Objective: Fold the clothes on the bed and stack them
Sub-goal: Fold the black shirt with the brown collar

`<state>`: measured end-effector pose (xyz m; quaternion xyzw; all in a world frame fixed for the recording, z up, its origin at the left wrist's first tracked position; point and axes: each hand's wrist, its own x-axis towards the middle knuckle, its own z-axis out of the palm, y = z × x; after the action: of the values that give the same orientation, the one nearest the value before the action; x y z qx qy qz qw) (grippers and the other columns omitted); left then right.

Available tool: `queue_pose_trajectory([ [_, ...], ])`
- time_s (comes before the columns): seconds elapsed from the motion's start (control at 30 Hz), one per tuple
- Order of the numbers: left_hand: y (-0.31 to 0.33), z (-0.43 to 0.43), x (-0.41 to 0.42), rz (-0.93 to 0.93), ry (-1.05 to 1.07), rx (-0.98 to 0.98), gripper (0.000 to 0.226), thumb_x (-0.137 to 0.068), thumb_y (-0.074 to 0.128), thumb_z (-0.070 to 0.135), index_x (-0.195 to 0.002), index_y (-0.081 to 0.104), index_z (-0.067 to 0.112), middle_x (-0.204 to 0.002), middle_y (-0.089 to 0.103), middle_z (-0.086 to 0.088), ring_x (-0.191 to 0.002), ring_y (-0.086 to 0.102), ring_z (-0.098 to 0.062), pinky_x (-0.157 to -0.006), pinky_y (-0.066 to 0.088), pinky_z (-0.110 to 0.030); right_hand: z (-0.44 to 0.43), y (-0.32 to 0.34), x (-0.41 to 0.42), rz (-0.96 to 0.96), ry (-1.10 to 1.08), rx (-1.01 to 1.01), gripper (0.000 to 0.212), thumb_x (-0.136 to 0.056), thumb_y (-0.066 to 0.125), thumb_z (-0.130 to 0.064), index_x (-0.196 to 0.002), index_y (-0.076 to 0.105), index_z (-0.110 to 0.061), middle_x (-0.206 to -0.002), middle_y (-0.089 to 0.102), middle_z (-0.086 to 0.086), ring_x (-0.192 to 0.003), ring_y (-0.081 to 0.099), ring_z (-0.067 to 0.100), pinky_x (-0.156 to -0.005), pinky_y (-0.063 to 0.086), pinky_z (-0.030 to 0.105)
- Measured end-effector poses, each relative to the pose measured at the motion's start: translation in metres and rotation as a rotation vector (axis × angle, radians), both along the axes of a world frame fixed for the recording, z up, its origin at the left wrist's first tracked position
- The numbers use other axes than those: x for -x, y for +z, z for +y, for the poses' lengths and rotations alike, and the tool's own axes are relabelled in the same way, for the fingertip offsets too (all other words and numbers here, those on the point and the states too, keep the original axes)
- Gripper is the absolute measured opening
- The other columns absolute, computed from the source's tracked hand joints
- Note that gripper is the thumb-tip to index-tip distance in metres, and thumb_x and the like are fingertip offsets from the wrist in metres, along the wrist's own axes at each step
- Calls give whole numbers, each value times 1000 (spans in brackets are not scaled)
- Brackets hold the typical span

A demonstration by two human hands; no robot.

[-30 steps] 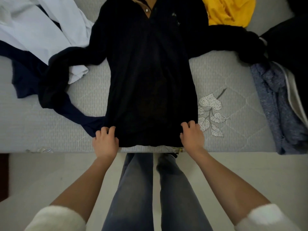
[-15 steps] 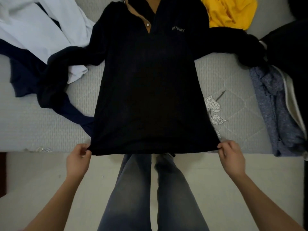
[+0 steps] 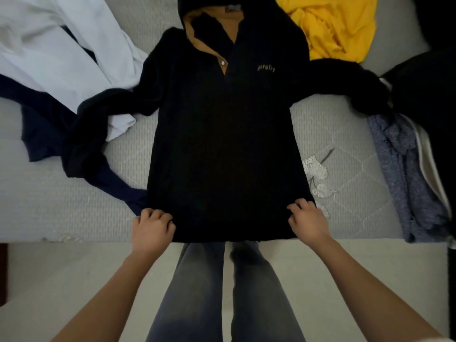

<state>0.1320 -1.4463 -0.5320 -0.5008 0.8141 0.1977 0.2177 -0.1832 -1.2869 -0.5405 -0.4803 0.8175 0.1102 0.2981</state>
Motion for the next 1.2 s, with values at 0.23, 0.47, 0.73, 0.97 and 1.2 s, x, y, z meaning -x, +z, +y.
queue_pose_trajectory([
  [0.23,18,-109,60,277,241,48,31,-94,46,20,-119,58,6,-98,67,-13,-85,63,-29,-76,47,-37,-93,28,28,57,-226,172,31,-94,43,-13,-121,56,-5,-111,63,12,-97,59,26,-73,44,32],
  [0.47,24,-220,138,424,314,73,33,-92,44,23,-121,55,11,-114,60,-11,-104,56,-30,-83,42,-35,-202,31,63,116,-191,296,29,-93,43,-13,-114,58,-2,-112,59,15,-108,50,28,-78,44,35],
  [0.73,16,-317,213,594,732,-98,48,-92,50,25,-133,40,3,-109,59,-12,-109,55,-28,-92,39,-30,-335,33,127,65,-147,418,35,-94,47,-19,-127,49,-7,-124,49,16,-116,43,31,-80,41,35],
  [0.97,-3,-381,272,615,778,-152,26,-86,58,30,-102,55,11,-89,65,-10,-84,65,-25,-85,53,-42,-452,22,179,95,6,437,58,-87,54,-14,-141,33,-12,-152,25,9,-131,33,33,-103,34,40],
  [1.2,11,-412,338,998,760,-260,14,-91,49,9,-83,58,16,-76,62,1,-52,62,2,-51,49,-16,-513,8,208,164,260,302,30,-86,55,-19,-114,60,-6,-117,58,17,-111,51,36,-83,43,40],
])
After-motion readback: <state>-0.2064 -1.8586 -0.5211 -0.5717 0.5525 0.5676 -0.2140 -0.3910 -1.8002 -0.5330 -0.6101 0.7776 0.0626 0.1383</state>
